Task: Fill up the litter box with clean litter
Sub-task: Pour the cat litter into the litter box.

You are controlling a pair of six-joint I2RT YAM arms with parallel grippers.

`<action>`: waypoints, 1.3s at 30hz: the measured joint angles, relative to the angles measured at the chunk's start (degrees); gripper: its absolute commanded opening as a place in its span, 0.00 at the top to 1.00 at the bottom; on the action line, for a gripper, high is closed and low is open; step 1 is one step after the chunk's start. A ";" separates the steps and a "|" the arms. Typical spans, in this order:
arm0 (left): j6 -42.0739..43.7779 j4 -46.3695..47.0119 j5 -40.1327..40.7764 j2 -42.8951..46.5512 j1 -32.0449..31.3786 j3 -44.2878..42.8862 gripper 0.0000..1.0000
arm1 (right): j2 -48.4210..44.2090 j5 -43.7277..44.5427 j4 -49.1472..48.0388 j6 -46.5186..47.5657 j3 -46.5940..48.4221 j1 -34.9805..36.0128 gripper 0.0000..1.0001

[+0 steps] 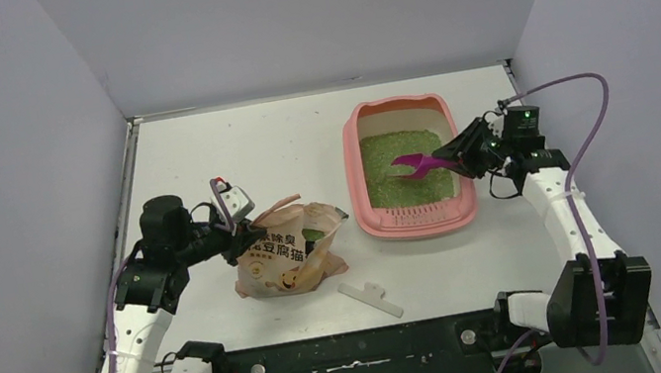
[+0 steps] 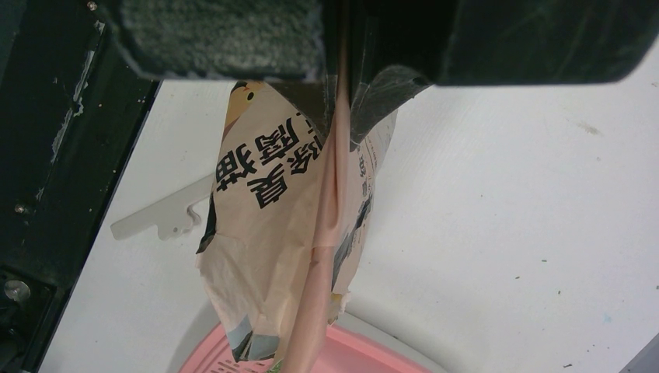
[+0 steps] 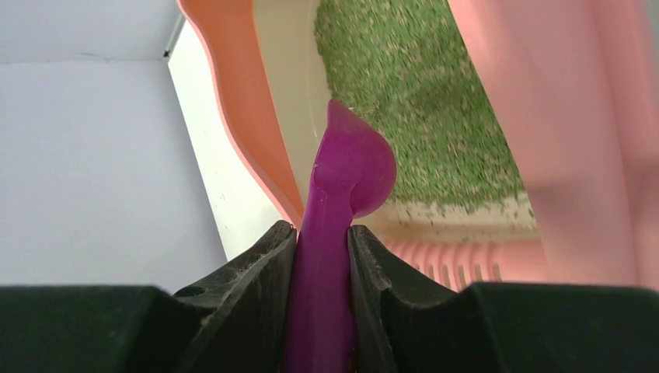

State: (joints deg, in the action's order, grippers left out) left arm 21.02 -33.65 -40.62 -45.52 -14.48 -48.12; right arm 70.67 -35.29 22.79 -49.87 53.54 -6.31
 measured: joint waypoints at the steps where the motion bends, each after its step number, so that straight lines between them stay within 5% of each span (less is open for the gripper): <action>1: 0.00 0.00 0.02 0.00 0.00 0.00 1.00 | -1.11 -0.22 1.25 0.28 -0.90 0.00 1.00; 19: 0.00 -0.66 0.02 0.87 -0.04 0.00 1.00 | -13.16 -3.02 21.29 11.41 -3.32 -5.42 1.00; 30: 0.13 -0.87 0.02 1.16 -0.04 0.04 1.00 | -13.07 10.95 35.63 23.78 10.73 -6.62 1.00; 39: 0.17 -0.76 -0.04 1.16 -0.04 0.20 1.00 | -8.92 17.66 37.07 26.23 19.71 4.24 1.00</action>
State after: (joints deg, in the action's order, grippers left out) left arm 21.19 -34.41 -40.66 -44.36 -14.52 -47.92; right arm 61.76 -17.63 59.86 -23.64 73.25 -2.07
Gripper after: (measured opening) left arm 0.009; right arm 0.278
